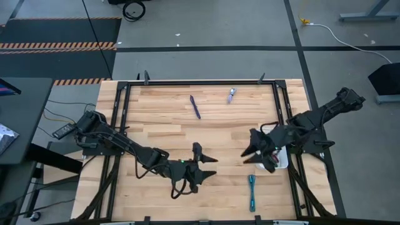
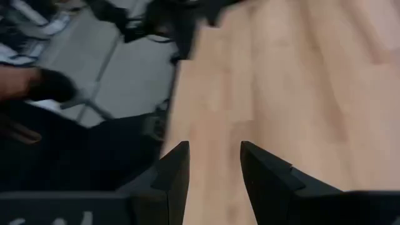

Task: Pick and place USB-C Cables
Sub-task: Put the blue charger cable into the white bin

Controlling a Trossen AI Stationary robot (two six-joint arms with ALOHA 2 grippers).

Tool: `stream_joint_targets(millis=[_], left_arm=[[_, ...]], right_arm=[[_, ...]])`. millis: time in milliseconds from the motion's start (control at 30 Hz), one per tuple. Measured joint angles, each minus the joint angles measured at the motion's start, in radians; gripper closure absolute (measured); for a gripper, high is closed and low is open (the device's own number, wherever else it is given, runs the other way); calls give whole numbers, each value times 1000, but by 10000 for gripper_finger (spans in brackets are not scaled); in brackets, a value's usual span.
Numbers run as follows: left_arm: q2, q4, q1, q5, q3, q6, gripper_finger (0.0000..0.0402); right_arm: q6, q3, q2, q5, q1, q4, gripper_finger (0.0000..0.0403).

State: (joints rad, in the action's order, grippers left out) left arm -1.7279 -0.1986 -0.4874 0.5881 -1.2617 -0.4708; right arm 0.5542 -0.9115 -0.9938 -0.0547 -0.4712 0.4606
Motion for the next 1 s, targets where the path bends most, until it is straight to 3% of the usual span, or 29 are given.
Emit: stream_joint_targets(millis=[133,300,400,567,700,867,1000], left_arm=[[-2,28,-7,143,0,-13,171],[-2,51,-3,463,0,10,171],[-2,125,0,518,0,146,171],[-2,287,39,371,0,306,172],[-2,389,147,160,0,335,191],[-2,419,305,-160,0,330,230],[-2,418,402,-245,0,322,253]], right_arm=[[124,0,-23,2,-52,21,254],[95,1,-67,6,-104,35,254],[72,1,-102,-3,-112,-17,254],[-3,1,-164,-3,-104,-171,253],[13,1,-217,0,-113,-246,255],[190,1,-301,45,-179,-92,260],[261,2,-382,92,-250,6,263]])
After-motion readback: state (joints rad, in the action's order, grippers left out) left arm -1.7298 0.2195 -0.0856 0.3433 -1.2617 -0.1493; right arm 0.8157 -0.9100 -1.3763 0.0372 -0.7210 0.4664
